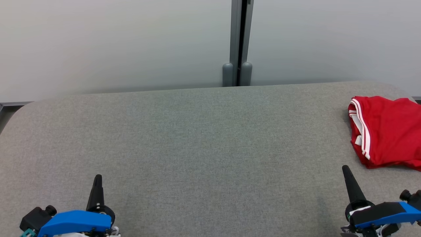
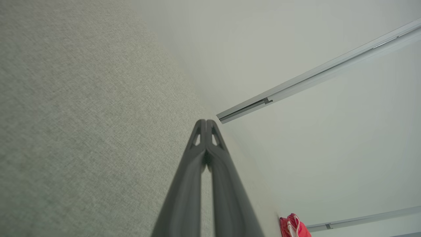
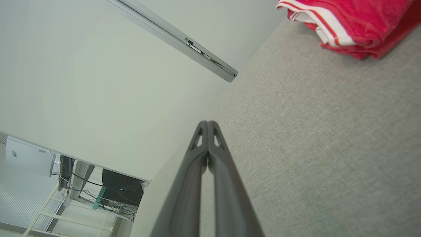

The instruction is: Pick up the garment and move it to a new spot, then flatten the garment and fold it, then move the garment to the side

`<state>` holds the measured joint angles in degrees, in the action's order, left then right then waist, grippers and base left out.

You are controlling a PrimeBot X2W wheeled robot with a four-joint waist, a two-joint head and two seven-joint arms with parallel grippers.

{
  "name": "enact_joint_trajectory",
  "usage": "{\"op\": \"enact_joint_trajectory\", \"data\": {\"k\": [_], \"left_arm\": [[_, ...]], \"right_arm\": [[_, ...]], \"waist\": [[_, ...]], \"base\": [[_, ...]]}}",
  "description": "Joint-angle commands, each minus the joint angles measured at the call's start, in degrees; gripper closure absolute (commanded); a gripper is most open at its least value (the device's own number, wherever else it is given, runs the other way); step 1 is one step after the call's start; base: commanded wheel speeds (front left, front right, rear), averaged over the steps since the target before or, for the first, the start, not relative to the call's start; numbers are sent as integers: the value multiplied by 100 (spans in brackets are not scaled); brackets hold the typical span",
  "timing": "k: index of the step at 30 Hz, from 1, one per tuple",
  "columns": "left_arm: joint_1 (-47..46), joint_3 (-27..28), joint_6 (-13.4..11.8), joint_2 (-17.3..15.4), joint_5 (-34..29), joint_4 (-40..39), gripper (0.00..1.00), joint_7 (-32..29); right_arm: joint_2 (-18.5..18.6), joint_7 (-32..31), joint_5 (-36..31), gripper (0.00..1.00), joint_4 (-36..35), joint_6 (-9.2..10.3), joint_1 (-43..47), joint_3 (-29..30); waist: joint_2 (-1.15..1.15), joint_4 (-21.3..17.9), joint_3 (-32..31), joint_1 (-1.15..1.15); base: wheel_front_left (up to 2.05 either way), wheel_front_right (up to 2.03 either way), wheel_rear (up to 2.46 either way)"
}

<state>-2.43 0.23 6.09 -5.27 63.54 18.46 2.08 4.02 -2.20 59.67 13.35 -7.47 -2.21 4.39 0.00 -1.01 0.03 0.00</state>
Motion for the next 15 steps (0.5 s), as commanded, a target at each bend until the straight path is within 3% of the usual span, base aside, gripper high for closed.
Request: {"op": "enact_joint_trajectory", "data": {"k": [1, 15], "left_arm": [[-135, 67, 34, -10, 154, -89, 100, -41], [-216, 214, 68, 54, 815, -183, 100, -246]], "right_arm": [[-5, -26, 176, 100, -45, -3, -150, 34], [-34, -126, 926, 100, -21, -3, -217, 80]], "waist": [[0, 2, 0, 0], [0, 21, 3, 0]], "base": [[0, 0, 0], [0, 0, 0]]}}
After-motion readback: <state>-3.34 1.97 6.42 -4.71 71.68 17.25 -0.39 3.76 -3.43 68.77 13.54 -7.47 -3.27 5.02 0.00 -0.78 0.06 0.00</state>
